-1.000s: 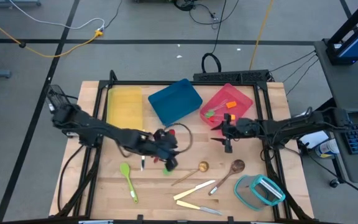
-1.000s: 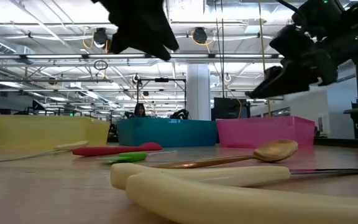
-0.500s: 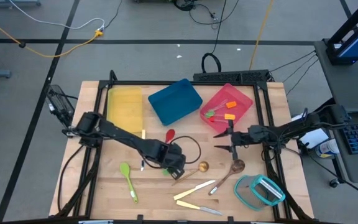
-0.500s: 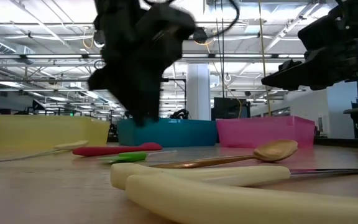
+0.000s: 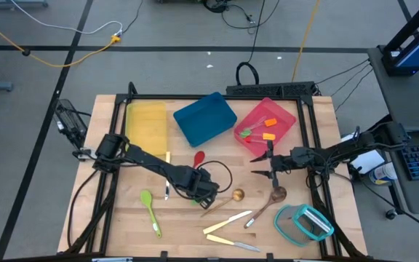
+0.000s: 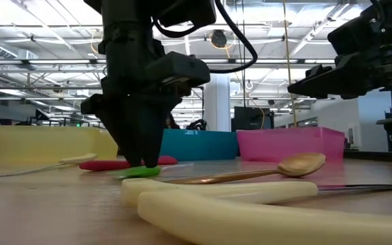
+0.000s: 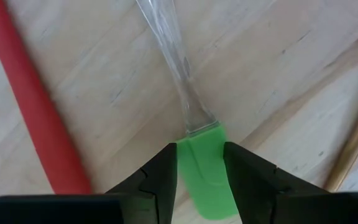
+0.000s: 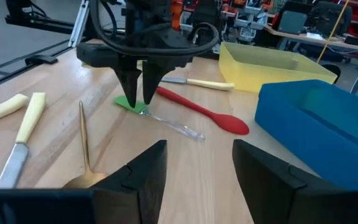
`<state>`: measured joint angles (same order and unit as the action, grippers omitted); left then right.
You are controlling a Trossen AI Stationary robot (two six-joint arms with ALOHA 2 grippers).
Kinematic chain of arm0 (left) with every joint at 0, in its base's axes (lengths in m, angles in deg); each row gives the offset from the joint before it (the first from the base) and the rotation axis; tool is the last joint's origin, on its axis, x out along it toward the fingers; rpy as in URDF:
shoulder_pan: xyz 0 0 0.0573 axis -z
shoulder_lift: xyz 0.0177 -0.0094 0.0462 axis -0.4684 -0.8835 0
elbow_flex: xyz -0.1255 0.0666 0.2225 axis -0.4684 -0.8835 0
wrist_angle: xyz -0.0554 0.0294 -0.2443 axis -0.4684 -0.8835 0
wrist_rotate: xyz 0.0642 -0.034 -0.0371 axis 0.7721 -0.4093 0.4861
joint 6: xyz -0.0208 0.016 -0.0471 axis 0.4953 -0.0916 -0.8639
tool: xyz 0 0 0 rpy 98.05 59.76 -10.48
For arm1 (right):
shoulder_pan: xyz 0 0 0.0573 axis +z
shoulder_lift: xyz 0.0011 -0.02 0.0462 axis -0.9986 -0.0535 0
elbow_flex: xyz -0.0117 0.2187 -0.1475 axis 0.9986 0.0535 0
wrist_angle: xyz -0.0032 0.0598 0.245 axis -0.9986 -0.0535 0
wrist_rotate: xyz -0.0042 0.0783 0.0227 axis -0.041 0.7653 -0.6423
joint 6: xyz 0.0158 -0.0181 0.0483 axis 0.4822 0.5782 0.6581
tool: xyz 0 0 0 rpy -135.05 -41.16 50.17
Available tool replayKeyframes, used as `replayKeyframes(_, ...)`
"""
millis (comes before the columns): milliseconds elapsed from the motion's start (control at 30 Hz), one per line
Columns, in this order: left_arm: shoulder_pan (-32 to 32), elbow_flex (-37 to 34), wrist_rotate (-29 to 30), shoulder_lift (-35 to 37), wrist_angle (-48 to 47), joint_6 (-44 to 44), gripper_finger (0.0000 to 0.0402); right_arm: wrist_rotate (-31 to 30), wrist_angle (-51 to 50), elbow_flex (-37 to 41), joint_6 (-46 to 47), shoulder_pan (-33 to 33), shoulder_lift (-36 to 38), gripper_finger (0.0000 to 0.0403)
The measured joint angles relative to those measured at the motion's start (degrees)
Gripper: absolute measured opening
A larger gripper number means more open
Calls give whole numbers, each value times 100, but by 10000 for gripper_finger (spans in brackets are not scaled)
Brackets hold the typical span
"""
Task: Pick & Place Kitchen Items
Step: Put the green spatula into the red bin
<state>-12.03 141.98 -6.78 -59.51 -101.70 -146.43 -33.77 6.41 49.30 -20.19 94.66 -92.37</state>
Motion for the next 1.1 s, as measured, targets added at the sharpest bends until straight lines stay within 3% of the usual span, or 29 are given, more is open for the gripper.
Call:
replayKeyframes(533, -34, -17, -349, 52, -37, -59, 239, 2, -4, 0, -19, 103, 0, 160)
replayKeyframes(1100, -1, -437, -236, 26, 519, -152, 243, 2, 3, -2, -24, 101, 2, 160)
